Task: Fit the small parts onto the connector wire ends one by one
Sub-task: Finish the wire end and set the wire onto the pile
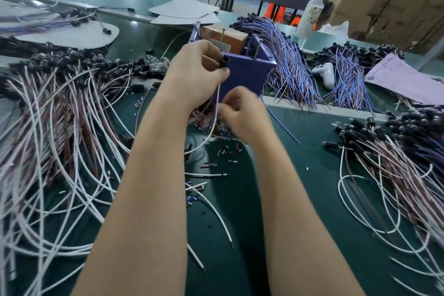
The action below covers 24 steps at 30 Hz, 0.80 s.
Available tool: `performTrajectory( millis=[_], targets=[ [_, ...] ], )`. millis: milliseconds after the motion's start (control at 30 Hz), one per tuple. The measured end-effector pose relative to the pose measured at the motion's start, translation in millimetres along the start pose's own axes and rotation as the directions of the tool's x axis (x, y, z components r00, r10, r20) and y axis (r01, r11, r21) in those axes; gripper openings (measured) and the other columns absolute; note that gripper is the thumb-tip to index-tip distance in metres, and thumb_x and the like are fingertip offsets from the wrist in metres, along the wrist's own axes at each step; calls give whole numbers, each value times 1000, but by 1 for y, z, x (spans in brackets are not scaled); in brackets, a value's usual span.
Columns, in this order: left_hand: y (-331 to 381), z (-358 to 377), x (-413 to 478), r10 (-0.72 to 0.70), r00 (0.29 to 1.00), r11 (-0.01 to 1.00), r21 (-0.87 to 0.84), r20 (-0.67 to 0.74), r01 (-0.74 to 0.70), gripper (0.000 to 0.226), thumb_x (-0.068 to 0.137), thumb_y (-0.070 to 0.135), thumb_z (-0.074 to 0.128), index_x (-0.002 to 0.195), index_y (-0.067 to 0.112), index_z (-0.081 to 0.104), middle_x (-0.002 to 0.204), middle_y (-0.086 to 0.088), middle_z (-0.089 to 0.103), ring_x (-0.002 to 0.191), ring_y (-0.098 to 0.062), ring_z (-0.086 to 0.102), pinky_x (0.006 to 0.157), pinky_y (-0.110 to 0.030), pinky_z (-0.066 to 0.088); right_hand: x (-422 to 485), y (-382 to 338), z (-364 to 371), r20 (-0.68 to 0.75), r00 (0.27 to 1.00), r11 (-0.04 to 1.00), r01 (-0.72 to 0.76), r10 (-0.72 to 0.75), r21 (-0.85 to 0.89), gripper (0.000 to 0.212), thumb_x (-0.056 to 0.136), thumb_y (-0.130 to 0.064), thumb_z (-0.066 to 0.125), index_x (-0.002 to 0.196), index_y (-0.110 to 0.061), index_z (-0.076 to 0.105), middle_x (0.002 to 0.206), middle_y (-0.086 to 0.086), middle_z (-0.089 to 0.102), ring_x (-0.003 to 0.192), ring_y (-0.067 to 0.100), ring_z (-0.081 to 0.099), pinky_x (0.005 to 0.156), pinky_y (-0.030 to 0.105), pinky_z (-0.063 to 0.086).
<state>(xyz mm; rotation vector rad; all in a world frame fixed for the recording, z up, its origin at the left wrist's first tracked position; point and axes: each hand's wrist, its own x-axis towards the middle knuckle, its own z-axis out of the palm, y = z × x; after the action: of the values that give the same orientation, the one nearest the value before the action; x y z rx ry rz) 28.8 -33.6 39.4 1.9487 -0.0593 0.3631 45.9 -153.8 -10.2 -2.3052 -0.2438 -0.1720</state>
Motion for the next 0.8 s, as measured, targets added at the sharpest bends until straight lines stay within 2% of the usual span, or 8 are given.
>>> performTrajectory(
  millis=[67, 133, 200, 300, 467, 567, 667, 800],
  targets=[
    [-4, 5, 0, -1, 1000, 1000, -8, 7, 1, 12, 85, 12, 68, 95, 15, 62, 96, -5, 72, 95, -20, 67, 93, -38, 50, 0, 8, -29, -126, 988, 970, -61, 92, 235, 7, 88, -11, 63, 84, -16, 60, 81, 5, 68, 70, 14, 62, 73, 34, 54],
    [-7, 11, 1, 10, 1000, 1000, -29, 29, -10, 12, 84, 9, 68, 90, 17, 60, 96, -5, 72, 94, -19, 68, 94, -38, 50, -1, 9, -52, -191, 973, 889, -31, 132, 456, 9, 88, -6, 61, 87, -14, 63, 75, 2, 68, 64, 9, 60, 68, 24, 54],
    [-10, 17, 1, 31, 998, 999, -44, 45, -29, 15, 84, 7, 67, 86, 19, 57, 96, -6, 72, 93, -17, 68, 94, -39, 50, -1, 3, -62, -201, 976, 841, 39, 84, 540, 12, 90, -4, 60, 88, -14, 65, 75, 1, 69, 65, 9, 63, 69, 22, 54],
    [-14, 21, 2, 69, 996, 996, -61, 52, -66, 20, 83, 5, 66, 82, 22, 56, 95, -6, 72, 91, -17, 69, 93, -40, 51, -2, -12, -66, -184, 982, 882, 111, -28, 458, 11, 91, -5, 59, 89, -14, 63, 78, 1, 71, 66, 6, 66, 66, 18, 52],
    [-16, 23, 4, 119, 991, 992, -57, 63, -115, 26, 84, 5, 64, 79, 29, 54, 93, -3, 71, 87, -13, 68, 89, -34, 54, -6, -23, -65, -187, 977, 968, 145, -106, 207, 7, 87, -12, 66, 89, -17, 66, 84, 1, 71, 78, 11, 68, 78, 24, 53],
    [-16, 24, 5, 139, 988, 990, -40, 62, -137, 25, 84, 6, 63, 80, 29, 54, 88, 2, 70, 84, -9, 68, 84, -28, 54, -6, -25, -64, -191, 970, 980, 169, -147, 105, 10, 87, -13, 66, 94, -16, 71, 81, -6, 68, 72, 1, 61, 73, 14, 49],
    [-16, 24, 5, 153, 986, 988, -23, 65, -152, 17, 85, 6, 63, 86, 22, 58, 87, 5, 69, 84, -8, 68, 83, -23, 53, -5, -25, -63, -216, 964, 984, 171, -156, 55, 11, 87, -14, 66, 96, -18, 71, 82, -5, 69, 72, 1, 60, 70, 10, 46],
    [-15, 23, 3, 171, 983, 984, 38, 71, -174, 14, 85, 8, 64, 89, 21, 59, 83, 9, 66, 81, -8, 66, 76, -16, 49, -6, -26, -61, -261, 951, 985, 173, -163, 15, 6, 84, -14, 68, 86, -20, 67, 75, -7, 67, 64, -1, 57, 62, 7, 42]
  ],
)
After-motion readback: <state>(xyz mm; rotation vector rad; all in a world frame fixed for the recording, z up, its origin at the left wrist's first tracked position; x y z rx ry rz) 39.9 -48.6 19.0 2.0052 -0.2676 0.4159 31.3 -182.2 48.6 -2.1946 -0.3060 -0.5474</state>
